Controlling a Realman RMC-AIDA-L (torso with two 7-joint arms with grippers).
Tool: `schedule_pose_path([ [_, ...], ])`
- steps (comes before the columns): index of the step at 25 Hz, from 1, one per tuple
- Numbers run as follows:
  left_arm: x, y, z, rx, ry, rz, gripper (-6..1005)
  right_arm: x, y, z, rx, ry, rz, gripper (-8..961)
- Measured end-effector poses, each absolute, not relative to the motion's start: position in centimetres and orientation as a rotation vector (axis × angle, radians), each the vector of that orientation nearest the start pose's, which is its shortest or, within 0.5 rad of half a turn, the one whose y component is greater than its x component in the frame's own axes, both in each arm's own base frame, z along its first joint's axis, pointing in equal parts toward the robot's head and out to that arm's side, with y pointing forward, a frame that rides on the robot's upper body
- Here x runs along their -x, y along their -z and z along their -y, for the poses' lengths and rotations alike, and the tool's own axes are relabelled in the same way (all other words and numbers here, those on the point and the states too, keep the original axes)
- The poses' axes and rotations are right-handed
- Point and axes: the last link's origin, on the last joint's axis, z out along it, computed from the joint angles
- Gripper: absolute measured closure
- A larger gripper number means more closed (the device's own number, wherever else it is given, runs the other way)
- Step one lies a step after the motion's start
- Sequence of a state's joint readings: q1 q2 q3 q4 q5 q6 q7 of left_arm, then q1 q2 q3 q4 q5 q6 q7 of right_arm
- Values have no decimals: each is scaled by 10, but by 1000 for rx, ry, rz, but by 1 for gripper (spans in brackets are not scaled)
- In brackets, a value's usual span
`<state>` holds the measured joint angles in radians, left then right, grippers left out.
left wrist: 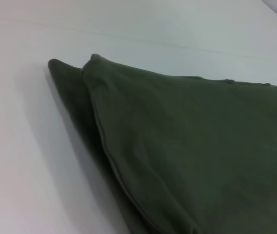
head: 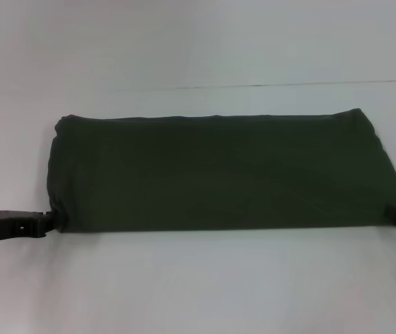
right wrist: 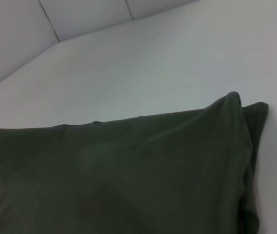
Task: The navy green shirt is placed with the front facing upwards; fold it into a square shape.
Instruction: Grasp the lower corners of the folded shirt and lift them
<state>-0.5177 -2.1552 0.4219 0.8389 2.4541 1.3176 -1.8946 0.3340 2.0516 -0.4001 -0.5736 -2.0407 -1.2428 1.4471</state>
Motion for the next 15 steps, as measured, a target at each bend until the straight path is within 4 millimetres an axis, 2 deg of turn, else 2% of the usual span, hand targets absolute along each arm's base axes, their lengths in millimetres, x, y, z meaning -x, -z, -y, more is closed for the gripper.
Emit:
schedule_pose_path([
  [5,330,-20,-335,2256,320,1326,918,-388,-31,-295,2094,-510,-1157,230],
  [13,327,-19,-335,2276,325,1316,918,-387,-28,-298,2121,-467,-1165,371],
  [15,327,-19,-335,2276,325,1314,918,-386,-28,-298,2123,-468,-1162,469],
])
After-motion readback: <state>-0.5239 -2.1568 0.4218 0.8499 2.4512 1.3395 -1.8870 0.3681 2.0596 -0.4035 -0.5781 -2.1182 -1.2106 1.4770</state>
